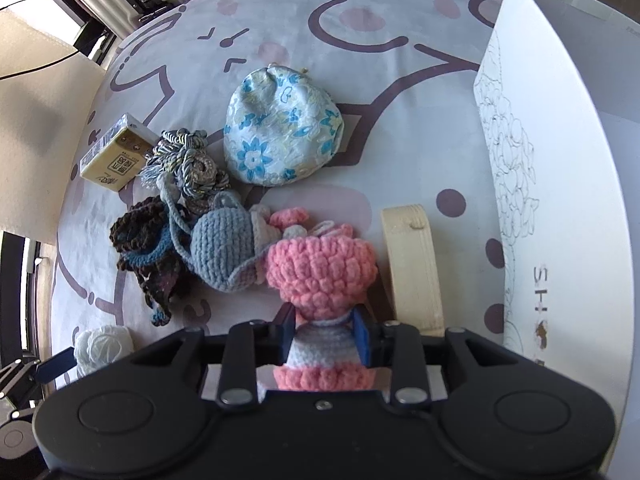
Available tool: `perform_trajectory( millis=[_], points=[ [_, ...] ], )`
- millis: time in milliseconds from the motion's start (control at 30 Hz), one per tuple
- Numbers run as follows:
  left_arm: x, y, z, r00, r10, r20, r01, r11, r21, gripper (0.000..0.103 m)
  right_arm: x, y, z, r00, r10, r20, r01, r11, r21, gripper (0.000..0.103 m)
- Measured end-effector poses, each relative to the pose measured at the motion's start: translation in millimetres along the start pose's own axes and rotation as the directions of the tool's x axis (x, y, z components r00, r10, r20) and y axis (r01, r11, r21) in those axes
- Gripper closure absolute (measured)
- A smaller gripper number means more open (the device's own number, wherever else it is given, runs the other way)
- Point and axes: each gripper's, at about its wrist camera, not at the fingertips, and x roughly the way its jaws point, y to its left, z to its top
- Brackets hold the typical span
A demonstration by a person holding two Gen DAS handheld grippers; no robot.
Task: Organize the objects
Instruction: 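Grasp the pink crocheted doll with the right tool while the left tool grasps the white yarn ball, then lift the pink doll and white yarn ball and carry both over the white box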
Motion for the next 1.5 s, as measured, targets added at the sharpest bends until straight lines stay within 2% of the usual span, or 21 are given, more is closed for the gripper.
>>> perform_trajectory(
  millis=[67, 267, 400, 500, 567, 800, 1033, 1100, 1167, 1300, 1500],
  points=[
    [2.8, 0.5, 1.0, 1.000, -0.009, -0.009, 0.009, 1.000, 0.003, 0.051, 3.5, 0.9, 0.8, 1.000, -0.003, -0.003, 0.003, 1.000, -0.002, 0.069],
    [12.3, -4.0, 2.4, 0.998, -0.028, -0.048, 0.028, 0.999, 0.017, 0.054, 11.6, -1.8, 0.2, 1.000, 0.012, -0.003, -0.012, 1.000, -0.004, 0.068],
    [13.2, -10.1, -1.4, 0.989, -0.116, -0.092, 0.117, 0.993, 0.003, 0.057, 4.8, -4.5, -3.1, 1.000, 0.024, -0.003, -0.024, 1.000, 0.013, 0.071],
    [8.6, -18.8, -6.4, 0.983, -0.162, -0.090, 0.165, 0.986, 0.024, 0.059, -1.8, -8.1, -7.4, 0.999, 0.043, -0.011, -0.042, 0.999, 0.031, 0.071],
    [7.9, -23.5, -9.2, 0.985, -0.152, -0.085, 0.157, 0.986, 0.053, 0.062, -6.8, -9.6, -10.7, 0.999, 0.052, -0.009, -0.051, 0.998, 0.037, 0.071],
    [10.5, -26.3, -8.7, 0.993, -0.097, -0.064, 0.103, 0.990, 0.099, 0.062, -27.6, -8.7, -27.8, 0.993, 0.116, -0.018, -0.116, 0.993, 0.030, 0.071],
    [19.0, -20.4, -4.7, 0.995, -0.070, -0.077, 0.075, 0.995, 0.062, 0.060, -40.4, -5.0, -37.0, 0.984, 0.168, -0.053, -0.169, 0.986, 0.000, 0.071],
    [19.0, -19.4, -4.8, 0.995, -0.066, -0.071, 0.070, 0.996, 0.054, 0.061, -37.3, -2.7, -38.3, 0.985, 0.156, -0.070, -0.158, 0.987, -0.024, 0.071],
    [18.1, -18.1, -5.5, 0.996, -0.070, -0.063, 0.073, 0.996, 0.045, 0.066, -30.5, -1.4, -42.0, 0.987, 0.126, -0.095, -0.131, 0.990, -0.050, 0.071],
    [17.2, -14.8, -5.7, 0.995, -0.080, -0.055, 0.082, 0.996, 0.026, 0.067, -15.1, -3.6, -47.4, 0.989, 0.071, -0.128, -0.082, 0.993, -0.084, 0.071],
    [13.3, -13.0, -3.4, 0.995, -0.088, -0.039, 0.089, 0.996, 0.009, 0.068, 0.9, -7.4, -55.6, 0.988, 0.044, -0.146, -0.056, 0.995, -0.083, 0.069]
  ],
)
